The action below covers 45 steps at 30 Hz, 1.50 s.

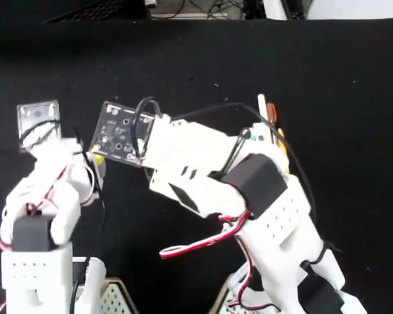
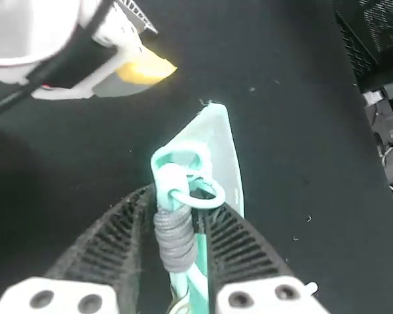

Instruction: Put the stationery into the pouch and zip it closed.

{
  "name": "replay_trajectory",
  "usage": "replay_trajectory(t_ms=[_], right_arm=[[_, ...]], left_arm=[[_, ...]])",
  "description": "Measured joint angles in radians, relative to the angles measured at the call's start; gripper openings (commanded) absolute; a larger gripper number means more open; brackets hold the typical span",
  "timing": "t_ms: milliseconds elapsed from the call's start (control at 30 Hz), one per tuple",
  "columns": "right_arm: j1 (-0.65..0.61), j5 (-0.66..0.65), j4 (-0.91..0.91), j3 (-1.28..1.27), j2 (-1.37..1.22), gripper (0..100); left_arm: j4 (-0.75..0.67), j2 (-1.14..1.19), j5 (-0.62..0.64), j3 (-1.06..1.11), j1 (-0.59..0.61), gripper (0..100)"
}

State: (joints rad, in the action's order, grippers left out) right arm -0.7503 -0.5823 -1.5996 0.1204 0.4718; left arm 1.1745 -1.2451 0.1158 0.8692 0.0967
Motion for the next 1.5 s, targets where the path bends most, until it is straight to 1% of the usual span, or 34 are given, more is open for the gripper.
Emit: replay_trajectory(t_ms=[233,367,533,633,833,967,1067,1500], right_arm=[[-0.005,0.0,0.046,-0.055,0.0,1.2],[-0.005,0.0,0.046,-0.055,0.0,1.2],[-0.005,0.0,0.046,-0.055,0.0,1.2],[-0.005,0.0,0.046,-0.055,0.0,1.2],[-0.005,0.0,0.046,-0.06,0.0,1.2],[-0.005,0.0,0.046,-0.06,0.0,1.2],[-0.005,0.0,0.046,-0.06,0.0,1.2],[-0.005,0.0,0.046,-0.06,0.0,1.2]], left_arm=[[0.0,-0.281,0.0,0.072,-0.006,15],[0.0,-0.379,0.0,0.1,-0.032,26],[0.006,-0.388,0.0,0.132,-0.137,27],[0.008,-0.388,0.0,0.132,-0.16,27],[0.011,-0.397,0.0,0.13,-0.167,27],[0.075,-0.397,0.0,0.077,-0.167,27],[0.094,-0.397,0.0,0.055,-0.167,27],[0.098,-0.397,0.0,0.032,-0.173,27]])
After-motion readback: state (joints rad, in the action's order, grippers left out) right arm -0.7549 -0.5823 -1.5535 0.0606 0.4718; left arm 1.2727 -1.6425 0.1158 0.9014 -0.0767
